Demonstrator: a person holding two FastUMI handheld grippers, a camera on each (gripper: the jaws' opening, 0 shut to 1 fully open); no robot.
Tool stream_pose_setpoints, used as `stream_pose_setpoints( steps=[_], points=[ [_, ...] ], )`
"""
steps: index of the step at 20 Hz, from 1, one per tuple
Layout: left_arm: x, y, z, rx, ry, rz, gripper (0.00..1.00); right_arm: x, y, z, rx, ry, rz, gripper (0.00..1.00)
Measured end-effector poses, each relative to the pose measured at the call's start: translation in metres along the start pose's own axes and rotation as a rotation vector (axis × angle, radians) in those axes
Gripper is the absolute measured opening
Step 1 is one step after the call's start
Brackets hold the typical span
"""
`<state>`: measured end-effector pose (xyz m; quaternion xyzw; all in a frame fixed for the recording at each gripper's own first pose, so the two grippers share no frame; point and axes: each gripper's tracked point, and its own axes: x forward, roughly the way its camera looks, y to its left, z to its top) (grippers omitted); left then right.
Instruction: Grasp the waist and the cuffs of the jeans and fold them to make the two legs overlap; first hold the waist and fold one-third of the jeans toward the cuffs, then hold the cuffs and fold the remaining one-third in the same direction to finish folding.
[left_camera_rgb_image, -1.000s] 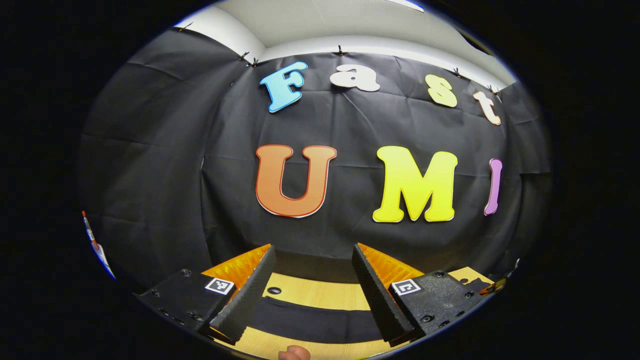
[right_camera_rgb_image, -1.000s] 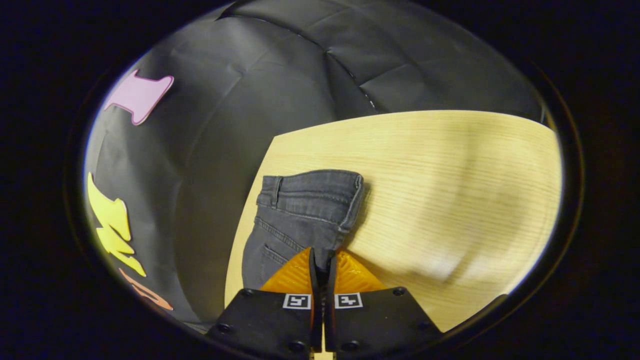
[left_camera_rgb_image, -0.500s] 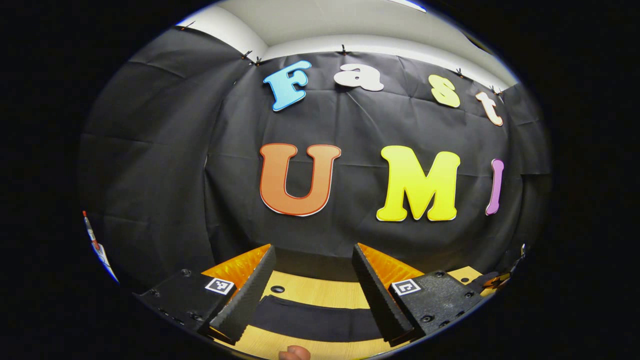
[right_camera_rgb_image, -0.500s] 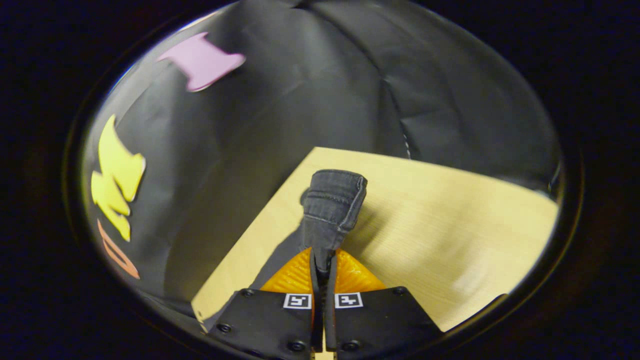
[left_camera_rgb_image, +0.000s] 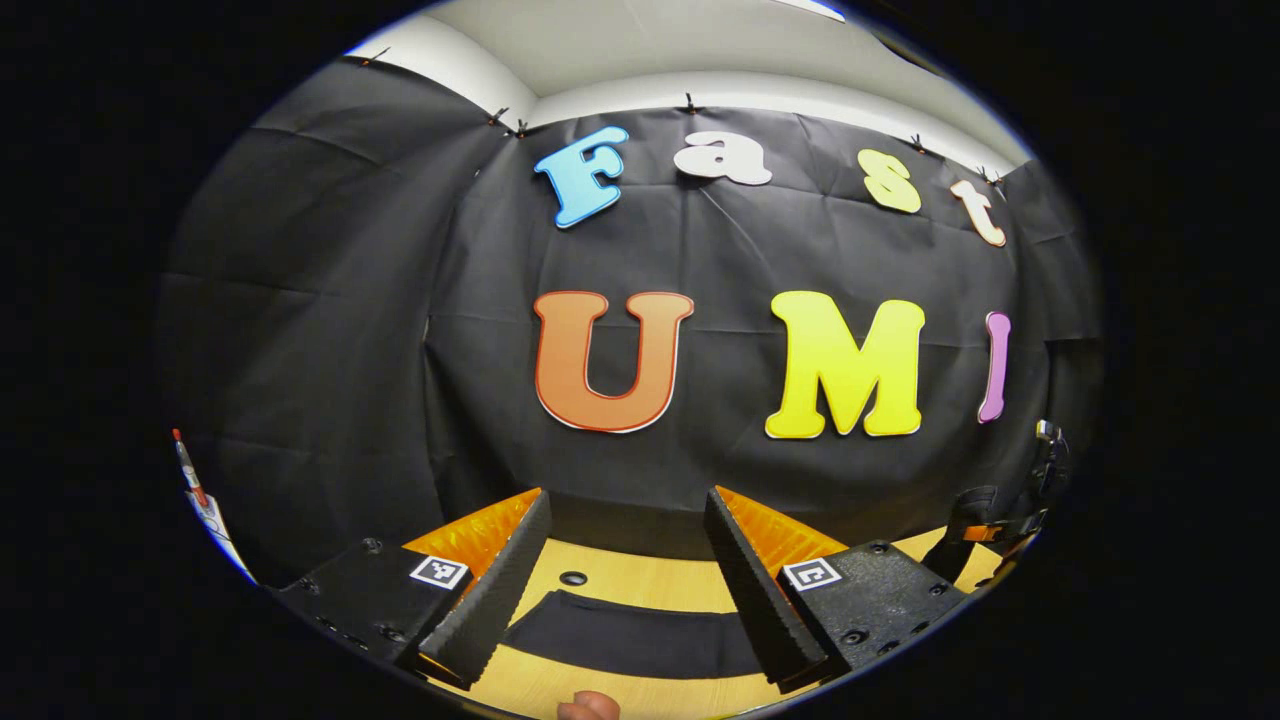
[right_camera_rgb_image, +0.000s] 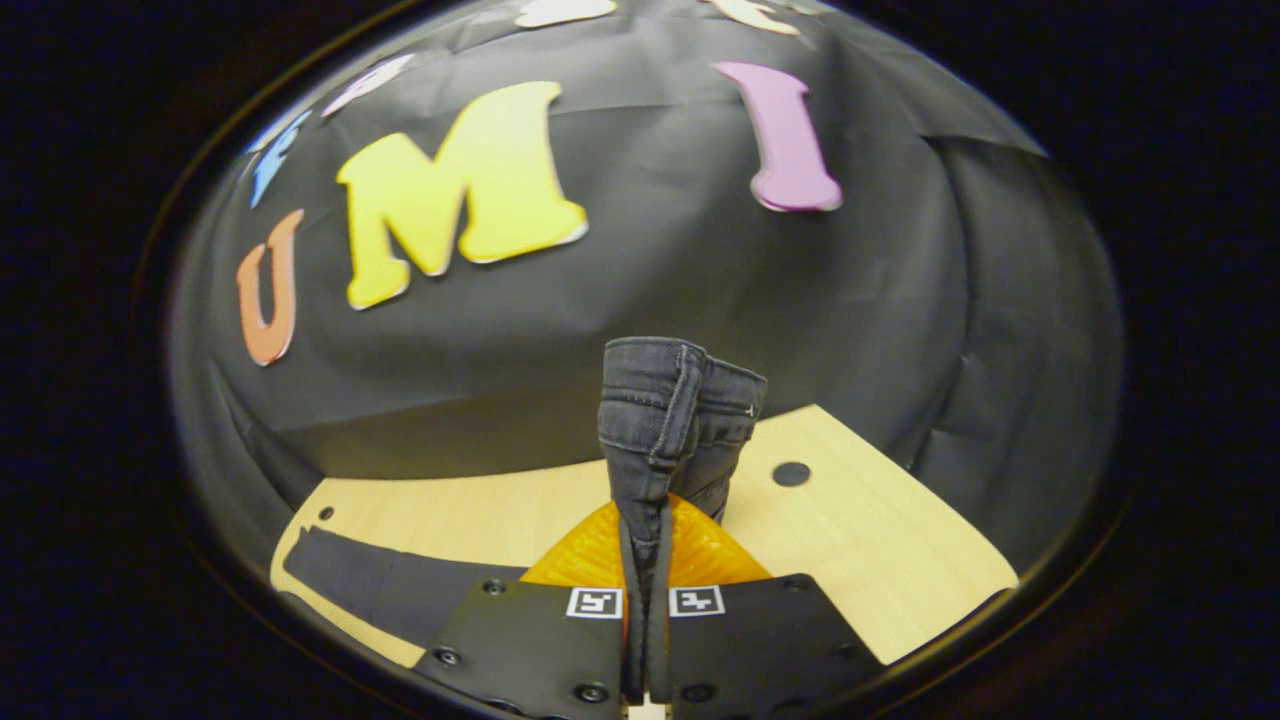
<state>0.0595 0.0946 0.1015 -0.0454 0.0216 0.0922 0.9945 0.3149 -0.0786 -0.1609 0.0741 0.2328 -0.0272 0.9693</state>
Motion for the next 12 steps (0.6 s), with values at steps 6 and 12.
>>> stream_pose_setpoints(
  steps=[6,12],
  points=[
    [-0.016,0.034,-0.004,0.002,0.005,0.067,0.98,-0.027,0.082,0.001,-0.255,-0.014,0.195,0.02],
    [-0.033,0.061,-0.005,-0.007,0.014,0.123,0.98,-0.041,0.112,-0.029,-0.43,0.035,0.292,0.02]
  ],
)
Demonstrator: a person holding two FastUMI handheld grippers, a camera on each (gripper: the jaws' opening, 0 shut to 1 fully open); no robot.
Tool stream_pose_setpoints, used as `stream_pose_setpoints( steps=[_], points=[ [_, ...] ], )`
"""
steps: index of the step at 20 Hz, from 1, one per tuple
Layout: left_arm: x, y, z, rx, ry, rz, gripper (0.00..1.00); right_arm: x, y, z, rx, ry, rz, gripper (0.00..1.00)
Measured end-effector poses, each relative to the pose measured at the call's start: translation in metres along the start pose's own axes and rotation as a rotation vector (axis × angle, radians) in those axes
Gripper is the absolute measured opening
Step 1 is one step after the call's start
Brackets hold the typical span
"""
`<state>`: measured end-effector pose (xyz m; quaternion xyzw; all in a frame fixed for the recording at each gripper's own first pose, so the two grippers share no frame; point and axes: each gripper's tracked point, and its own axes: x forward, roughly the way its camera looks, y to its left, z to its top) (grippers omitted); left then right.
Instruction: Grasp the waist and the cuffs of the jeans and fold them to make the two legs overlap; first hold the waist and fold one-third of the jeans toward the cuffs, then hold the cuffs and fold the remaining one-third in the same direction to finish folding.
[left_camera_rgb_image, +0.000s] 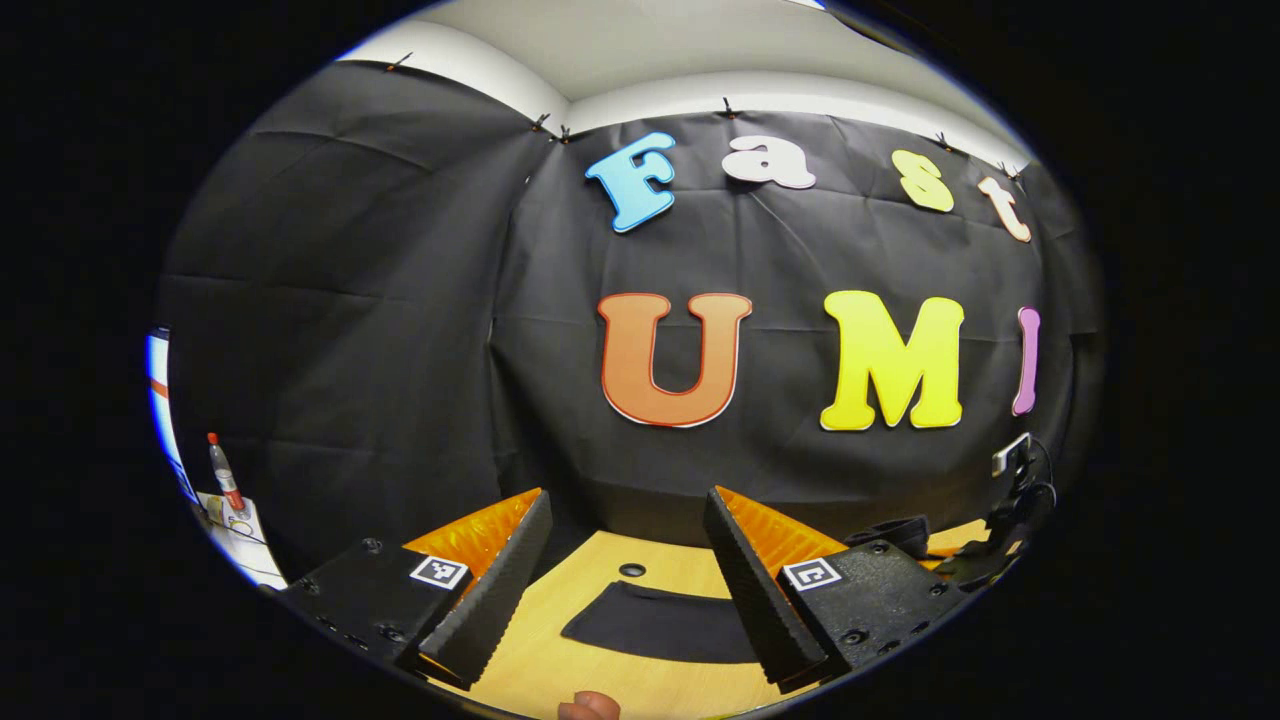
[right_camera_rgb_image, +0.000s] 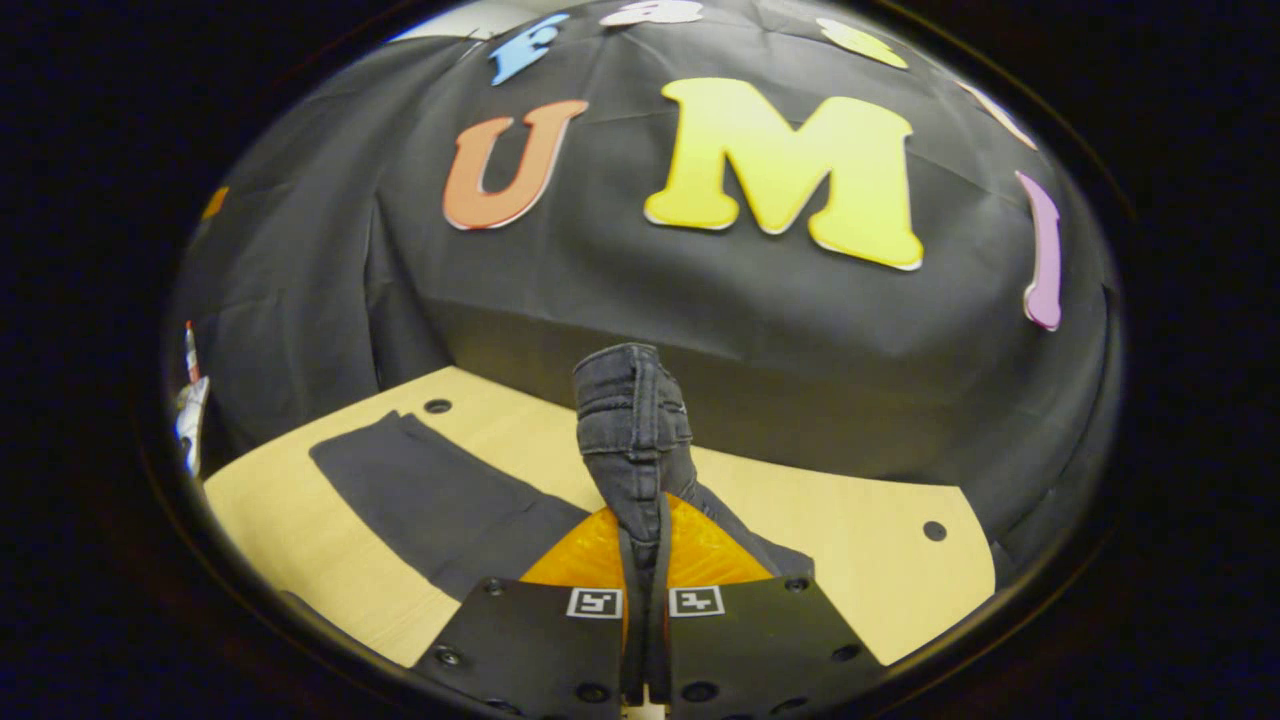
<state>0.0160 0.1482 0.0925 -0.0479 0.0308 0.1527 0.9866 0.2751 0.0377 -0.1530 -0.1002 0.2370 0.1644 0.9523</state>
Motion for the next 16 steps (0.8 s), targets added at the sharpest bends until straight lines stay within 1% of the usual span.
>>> stream_pose_setpoints(
  steps=[5,6,7,8,9,10,11,12,13,15,16],
  points=[
    [-0.012,0.022,0.001,-0.01,0.004,0.042,0.98,0.009,0.021,-0.03,-0.052,0.071,0.015,0.02],
    [-0.013,0.026,0.001,-0.01,0.004,0.05,0.98,0.01,0.027,-0.036,-0.065,0.081,0.015,0.0],
    [-0.015,0.03,0.001,-0.009,0.005,0.057,0.98,0.01,0.026,-0.038,-0.07,0.085,0.014,0.03],
    [-0.016,0.033,0.001,-0.01,0.006,0.066,0.98,0.011,0.027,-0.041,-0.07,0.092,0.016,0.03],
    [-0.018,0.038,0.0,-0.013,0.008,0.072,0.98,0.011,0.031,-0.045,-0.068,0.104,0.035,0.05],
    [-0.018,0.04,-0.001,-0.021,0.013,0.077,0.98,0.012,0.042,-0.055,-0.054,0.128,0.081,0.04],
    [-0.018,0.042,-0.004,-0.03,0.019,0.081,0.98,0.012,0.053,-0.071,-0.05,0.173,0.11,0.23],
    [-0.018,0.043,-0.006,-0.038,0.026,0.085,0.98,0.011,0.058,-0.083,-0.072,0.198,0.11,0.42],
    [-0.019,0.042,-0.008,-0.042,0.031,0.085,0.98,0.011,0.055,-0.087,-0.099,0.187,0.094,0.61],
    [-0.021,0.045,-0.006,-0.035,0.027,0.09,0.98,0.007,0.056,-0.077,-0.083,0.129,0.088,0.99],
    [-0.021,0.046,-0.006,-0.035,0.026,0.09,0.98,0.004,0.059,-0.075,-0.092,0.12,0.078,0.99]
  ],
)
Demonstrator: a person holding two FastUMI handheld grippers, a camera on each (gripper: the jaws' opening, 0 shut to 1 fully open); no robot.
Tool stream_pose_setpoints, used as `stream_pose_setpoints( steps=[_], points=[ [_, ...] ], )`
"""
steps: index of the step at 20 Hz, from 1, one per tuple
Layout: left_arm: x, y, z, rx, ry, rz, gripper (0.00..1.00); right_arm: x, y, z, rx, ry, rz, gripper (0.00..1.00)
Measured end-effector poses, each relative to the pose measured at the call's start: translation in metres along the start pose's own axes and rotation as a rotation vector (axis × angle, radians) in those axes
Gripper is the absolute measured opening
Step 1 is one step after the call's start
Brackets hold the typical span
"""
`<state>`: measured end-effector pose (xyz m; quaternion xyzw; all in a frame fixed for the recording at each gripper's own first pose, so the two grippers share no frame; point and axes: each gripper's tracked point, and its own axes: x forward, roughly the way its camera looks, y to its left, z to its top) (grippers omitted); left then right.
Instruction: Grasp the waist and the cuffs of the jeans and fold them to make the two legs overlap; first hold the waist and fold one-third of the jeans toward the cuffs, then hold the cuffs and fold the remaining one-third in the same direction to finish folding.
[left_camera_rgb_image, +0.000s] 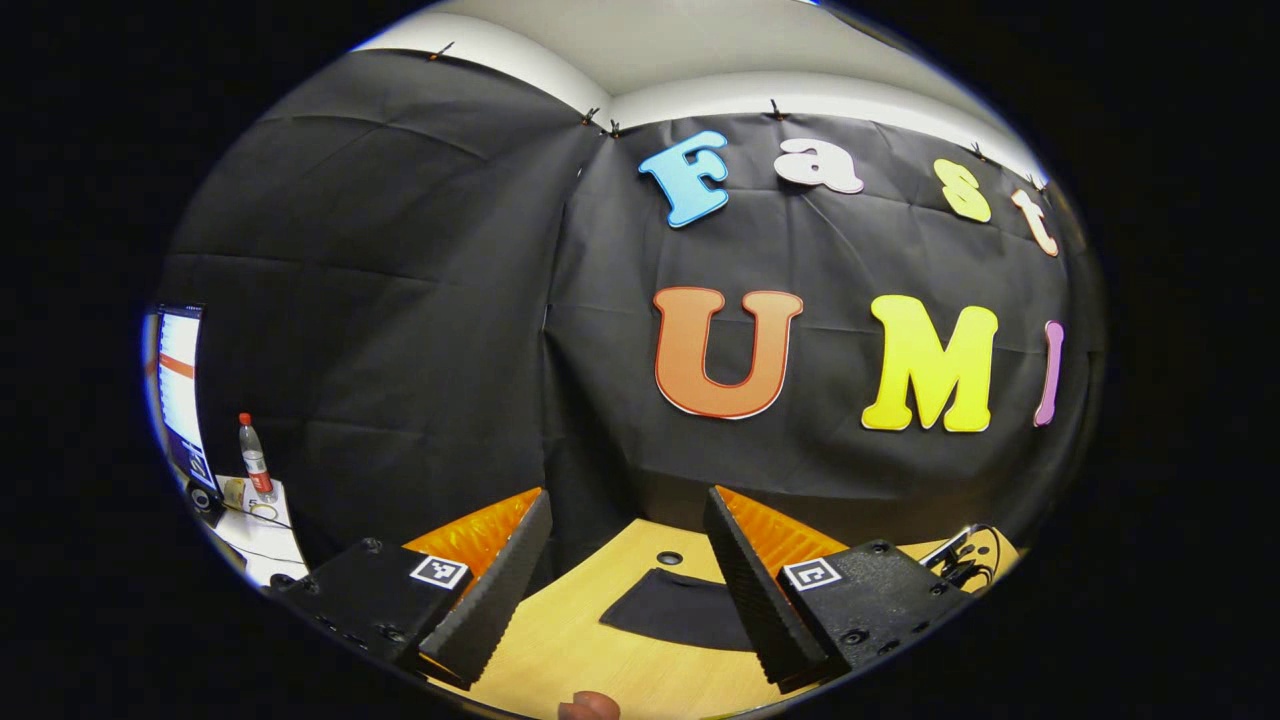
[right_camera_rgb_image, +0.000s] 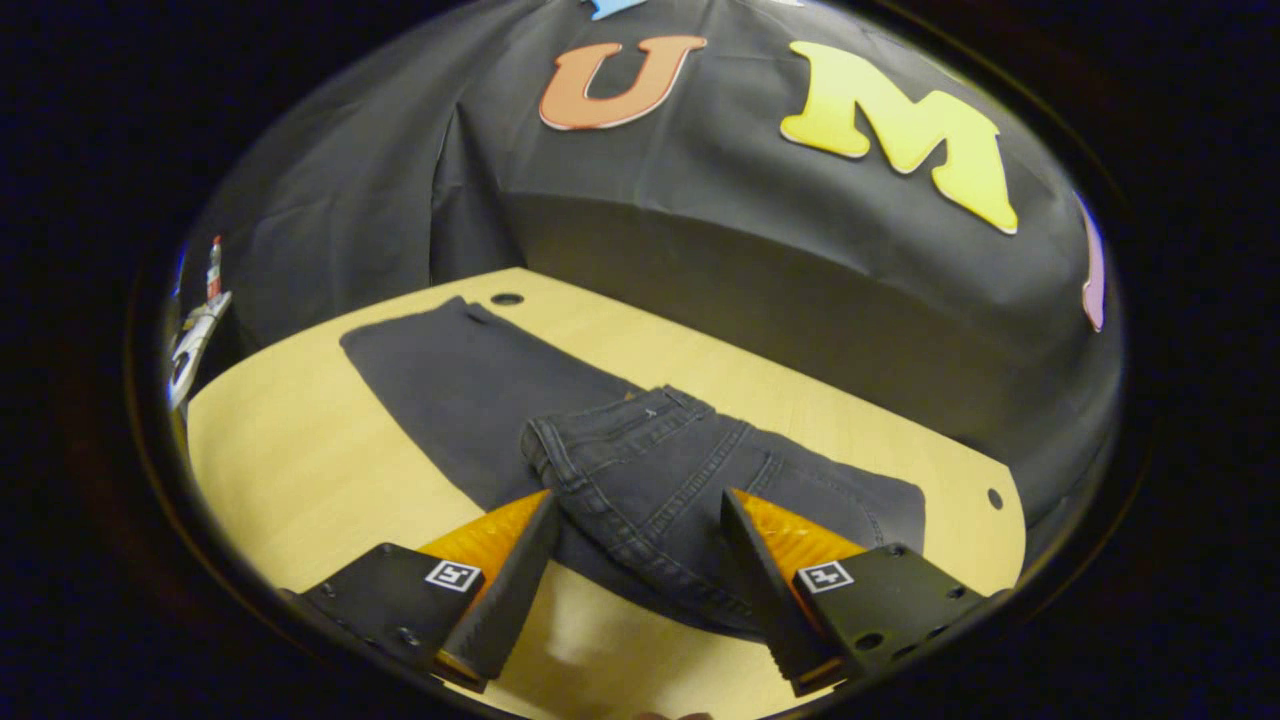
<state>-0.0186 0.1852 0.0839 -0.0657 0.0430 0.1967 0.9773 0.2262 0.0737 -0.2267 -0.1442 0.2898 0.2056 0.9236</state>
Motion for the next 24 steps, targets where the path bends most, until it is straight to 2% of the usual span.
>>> stream_pose_setpoints(
  steps=[3,6,9,13,17,19,24],
  points=[
    [0.002,0.002,-0.006,-0.015,0.015,0.001,0.98,-0.003,0.0,0.021,-0.003,-0.036,-0.003,0.99],
    [0.013,0.0,-0.026,-0.072,0.054,-0.011,0.98,-0.013,-0.011,0.057,0.046,-0.101,-0.019,0.99],
    [0.027,-0.013,-0.083,-0.165,0.207,-0.056,0.98,-0.034,-0.032,0.106,0.072,-0.196,-0.045,0.98],
    [0.044,-0.051,-0.164,-0.478,0.458,-0.133,0.99,-0.076,-0.084,0.171,0.082,-0.347,-0.128,0.99],
    [0.057,-0.066,-0.235,-0.779,0.684,-0.105,0.99,-0.127,-0.151,0.208,0.113,-0.459,-0.243,0.98],
    [0.064,-0.064,-0.258,-0.879,0.74,-0.068,1.0,-0.152,-0.187,0.214,0.141,-0.49,-0.308,0.99],
    [0.093,-0.042,-0.292,-1.042,0.763,0.023,0.99,-0.207,-0.264,0.21,0.284,-0.514,-0.421,0.98]
  ],
)
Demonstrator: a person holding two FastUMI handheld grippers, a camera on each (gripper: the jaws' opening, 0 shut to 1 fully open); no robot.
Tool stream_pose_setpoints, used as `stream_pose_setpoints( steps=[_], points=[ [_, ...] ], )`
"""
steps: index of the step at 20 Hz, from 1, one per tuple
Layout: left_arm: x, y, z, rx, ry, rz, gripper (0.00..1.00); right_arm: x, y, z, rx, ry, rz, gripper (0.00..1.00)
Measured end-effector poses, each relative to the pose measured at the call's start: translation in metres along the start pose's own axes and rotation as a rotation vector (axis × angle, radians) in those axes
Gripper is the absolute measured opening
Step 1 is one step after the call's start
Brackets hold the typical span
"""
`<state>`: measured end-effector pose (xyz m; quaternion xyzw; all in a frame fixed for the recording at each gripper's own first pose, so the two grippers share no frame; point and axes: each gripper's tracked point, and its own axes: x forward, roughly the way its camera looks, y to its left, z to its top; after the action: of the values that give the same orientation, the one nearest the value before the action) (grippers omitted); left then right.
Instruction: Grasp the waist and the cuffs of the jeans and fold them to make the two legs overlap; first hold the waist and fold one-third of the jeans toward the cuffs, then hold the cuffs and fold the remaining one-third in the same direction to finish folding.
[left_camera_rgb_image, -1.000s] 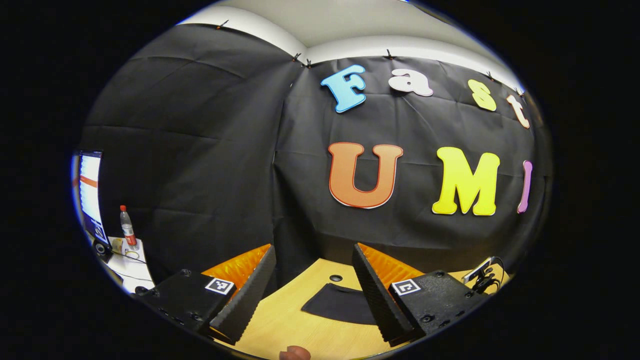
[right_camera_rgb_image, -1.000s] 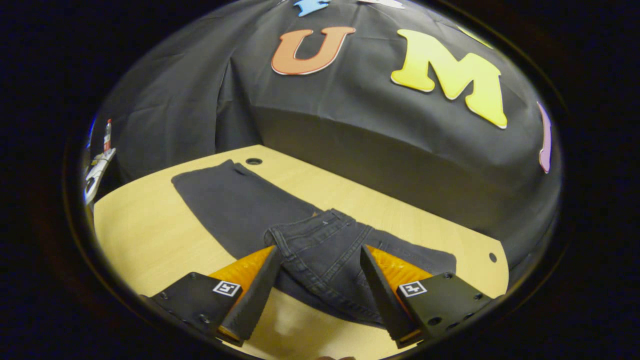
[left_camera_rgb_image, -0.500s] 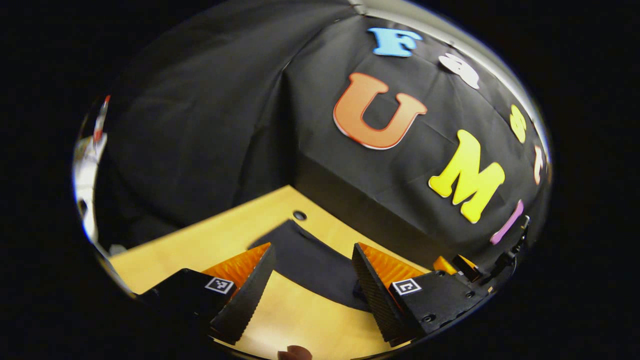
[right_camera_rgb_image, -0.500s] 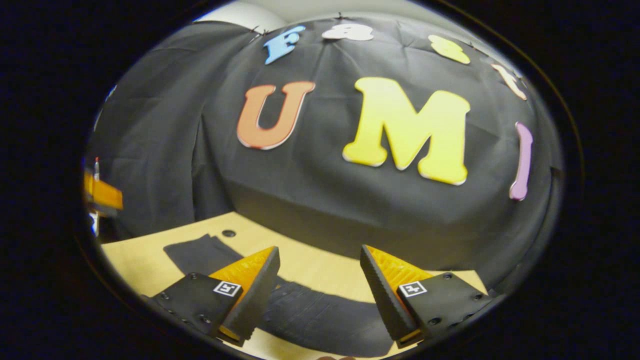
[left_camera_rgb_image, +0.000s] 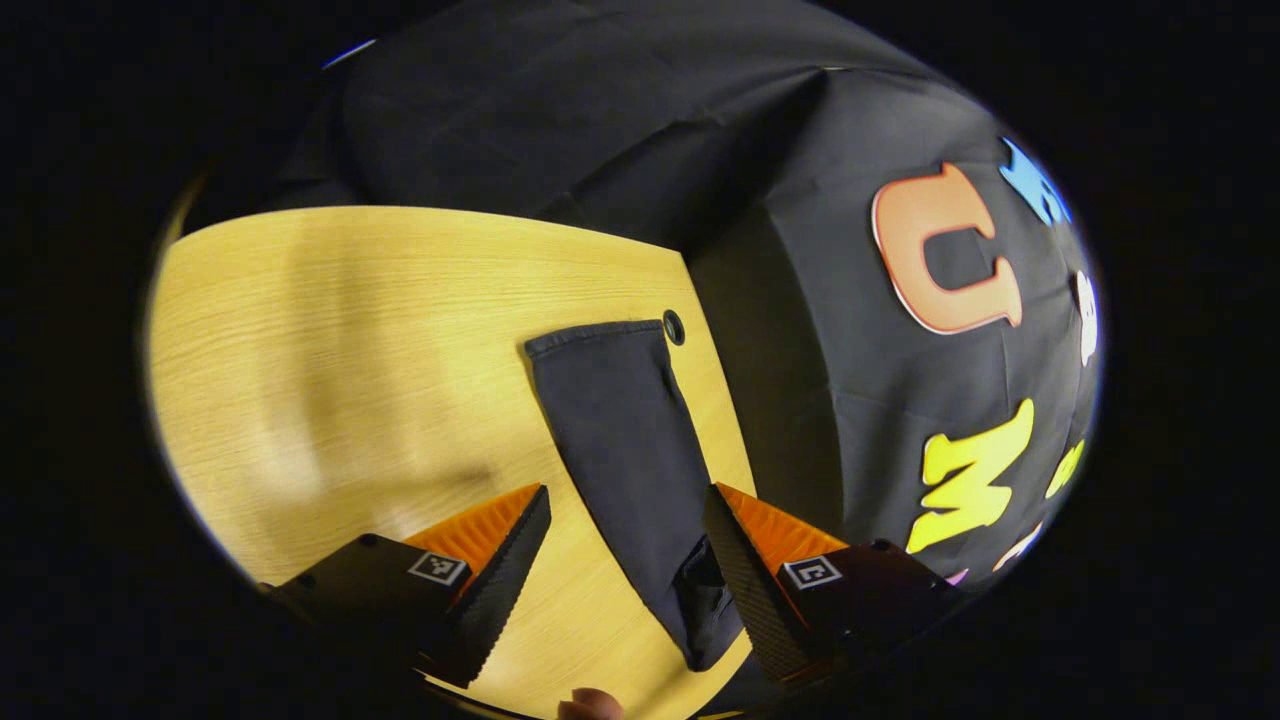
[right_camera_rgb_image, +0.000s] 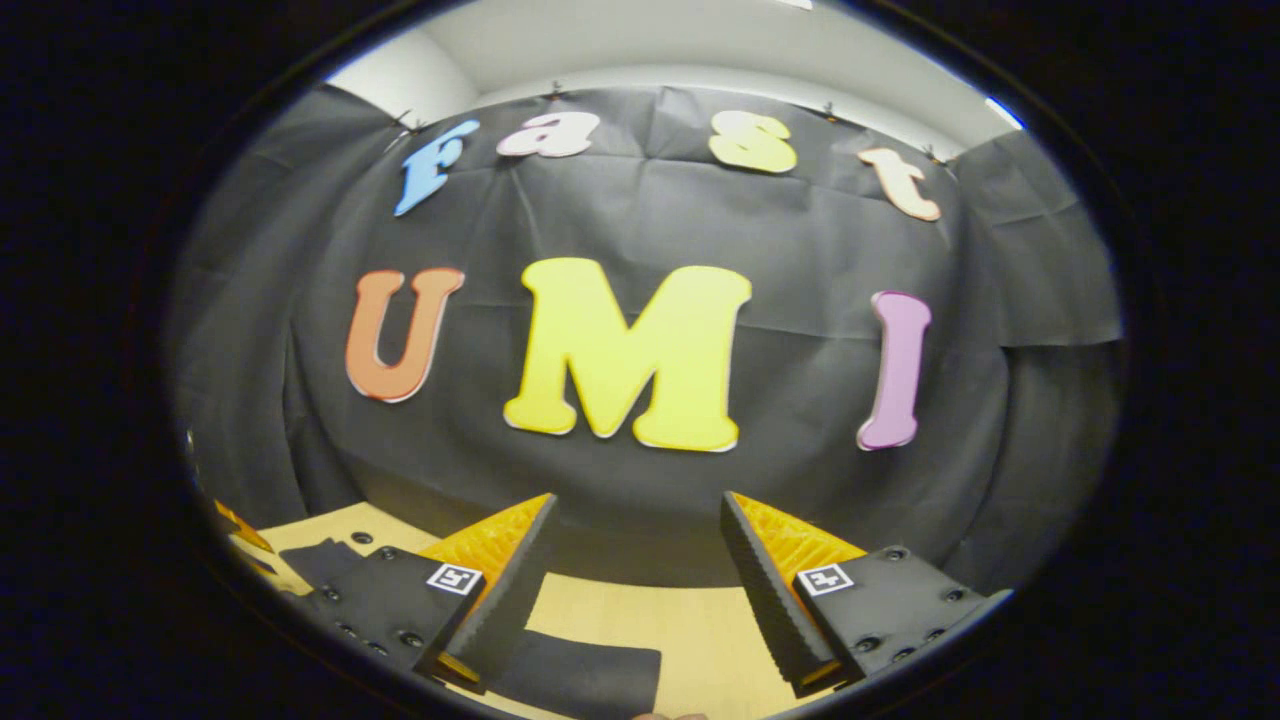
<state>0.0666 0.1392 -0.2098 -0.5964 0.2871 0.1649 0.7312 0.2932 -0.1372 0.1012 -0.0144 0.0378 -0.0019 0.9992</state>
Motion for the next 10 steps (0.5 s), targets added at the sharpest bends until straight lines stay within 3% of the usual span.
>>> stream_pose_setpoints(
  steps=[5,10],
  points=[
    [0.029,0.014,0.01,-0.103,-0.006,0.016,0.99,-0.016,-0.067,0.043,0.032,-0.076,-0.123,0.98],
    [0.051,0.024,0.017,-0.161,-0.009,0.037,1.0,-0.025,-0.099,0.051,0.011,-0.082,-0.188,0.98]
  ],
)
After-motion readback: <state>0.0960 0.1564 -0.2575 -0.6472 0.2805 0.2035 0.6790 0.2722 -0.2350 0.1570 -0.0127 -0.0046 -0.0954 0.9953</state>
